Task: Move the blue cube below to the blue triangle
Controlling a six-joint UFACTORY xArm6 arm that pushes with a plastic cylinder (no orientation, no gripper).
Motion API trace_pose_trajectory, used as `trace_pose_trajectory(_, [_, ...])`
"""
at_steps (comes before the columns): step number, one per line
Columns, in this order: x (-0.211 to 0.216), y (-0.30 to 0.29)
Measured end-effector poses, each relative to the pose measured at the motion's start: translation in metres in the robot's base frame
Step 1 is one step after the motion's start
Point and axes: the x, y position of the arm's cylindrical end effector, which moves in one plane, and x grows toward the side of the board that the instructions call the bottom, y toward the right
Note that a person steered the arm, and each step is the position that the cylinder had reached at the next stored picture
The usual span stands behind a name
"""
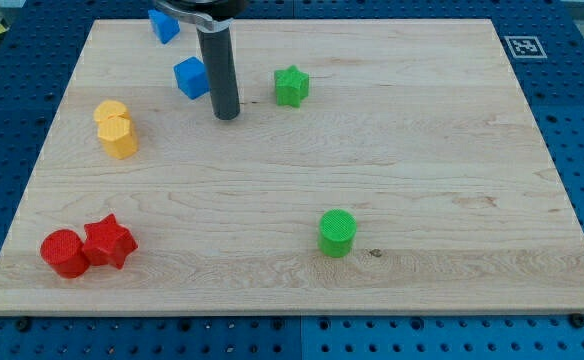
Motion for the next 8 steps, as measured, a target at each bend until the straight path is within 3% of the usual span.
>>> trace_pose_trajectory(5, [-0.060,-0.038])
trace_pose_trajectory(8, [-0.067,-0.059])
